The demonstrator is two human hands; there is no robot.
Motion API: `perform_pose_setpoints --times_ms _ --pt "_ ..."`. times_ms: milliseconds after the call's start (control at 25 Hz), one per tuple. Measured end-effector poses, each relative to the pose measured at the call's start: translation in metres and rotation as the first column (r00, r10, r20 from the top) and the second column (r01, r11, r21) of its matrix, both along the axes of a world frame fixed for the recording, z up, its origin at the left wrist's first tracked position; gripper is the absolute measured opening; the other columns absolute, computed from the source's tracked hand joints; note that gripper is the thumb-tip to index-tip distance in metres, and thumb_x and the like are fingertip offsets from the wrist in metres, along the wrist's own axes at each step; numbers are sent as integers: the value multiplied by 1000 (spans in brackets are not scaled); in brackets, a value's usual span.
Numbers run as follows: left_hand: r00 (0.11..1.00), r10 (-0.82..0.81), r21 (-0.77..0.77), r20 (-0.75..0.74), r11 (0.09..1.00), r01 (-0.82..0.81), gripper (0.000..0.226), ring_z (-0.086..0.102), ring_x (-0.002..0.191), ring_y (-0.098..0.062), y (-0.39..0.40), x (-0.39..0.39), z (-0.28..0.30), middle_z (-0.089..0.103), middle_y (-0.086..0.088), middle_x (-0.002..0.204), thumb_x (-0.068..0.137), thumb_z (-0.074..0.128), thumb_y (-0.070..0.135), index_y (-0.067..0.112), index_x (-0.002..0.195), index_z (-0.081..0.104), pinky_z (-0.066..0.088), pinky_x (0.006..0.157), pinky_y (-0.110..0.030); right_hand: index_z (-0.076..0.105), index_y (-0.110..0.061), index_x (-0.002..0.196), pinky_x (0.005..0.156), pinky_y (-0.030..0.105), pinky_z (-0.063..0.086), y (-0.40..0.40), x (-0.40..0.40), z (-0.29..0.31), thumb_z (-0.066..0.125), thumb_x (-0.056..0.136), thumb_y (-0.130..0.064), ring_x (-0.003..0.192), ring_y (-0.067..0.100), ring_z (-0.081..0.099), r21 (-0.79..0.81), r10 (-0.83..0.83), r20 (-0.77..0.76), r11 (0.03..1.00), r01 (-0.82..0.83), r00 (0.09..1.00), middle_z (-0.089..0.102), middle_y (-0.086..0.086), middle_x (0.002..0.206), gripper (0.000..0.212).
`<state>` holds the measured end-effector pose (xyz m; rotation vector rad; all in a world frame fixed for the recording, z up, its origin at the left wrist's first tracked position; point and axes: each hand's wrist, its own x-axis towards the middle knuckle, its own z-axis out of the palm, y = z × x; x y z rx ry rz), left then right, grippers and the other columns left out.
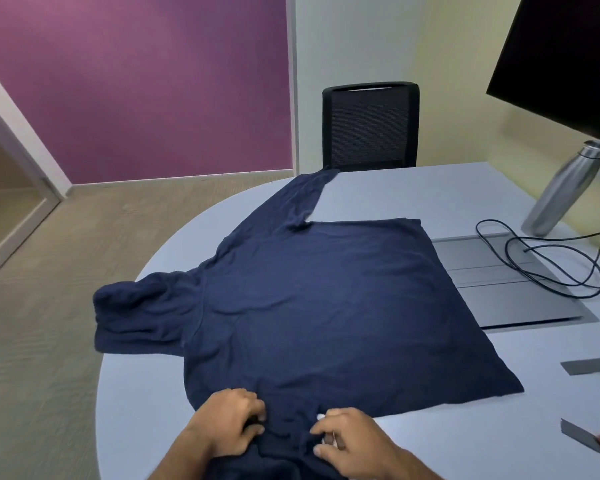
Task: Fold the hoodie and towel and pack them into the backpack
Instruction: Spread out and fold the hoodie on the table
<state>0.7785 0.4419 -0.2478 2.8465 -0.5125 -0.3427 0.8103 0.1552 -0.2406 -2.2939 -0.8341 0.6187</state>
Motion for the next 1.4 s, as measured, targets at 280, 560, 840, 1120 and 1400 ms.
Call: perform_pose_setpoints --times_ms 280,560,840,1120,1400 --pt "948 312 47 63 948 -315 78 56 124 -27 17 -8 -17 58 1 136 76 57 71 32 143 47 45 99 -36 66 -31 120 92 33 50 -55 26 -27 43 87 -56 108 10 58 -42 -378 393 903 428 838 65 -16 112 48" --pt "815 570 203 -105 815 -543 133 18 150 -25 24 -13 -11 9 -5 167 54 36 103 30 160 4 26 118 -39 73 -26 101 67 37 55 -116 30 -30 59 60 -75 87 18 66 -362 -230 513 815 452 827 69 -7 104 66" --pt "929 349 -124 120 934 -335 79 51 124 -12 -12 20 3 58 17 130 79 33 86 33 130 61 43 101 -35 72 -20 104 73 33 57 -184 58 -21 68 55 -37 92 21 65 -353 -196 535 832 428 822 66 -4 105 52" --pt "968 168 178 -186 975 -136 70 58 100 -16 -130 55 43 65 10 103 64 51 89 28 96 65 44 87 -37 71 -21 83 56 25 50 -235 69 -16 72 38 -12 71 19 60 -495 -112 534 762 417 838 59 -5 86 46" --pt "942 142 355 -305 935 -26 32 62 104 -28 -149 57 43 63 -4 115 76 61 19 17 108 61 49 82 -38 66 -25 78 51 20 27 -253 80 -14 80 43 -8 62 14 57 -573 -110 485 710 410 867 58 -9 78 42"
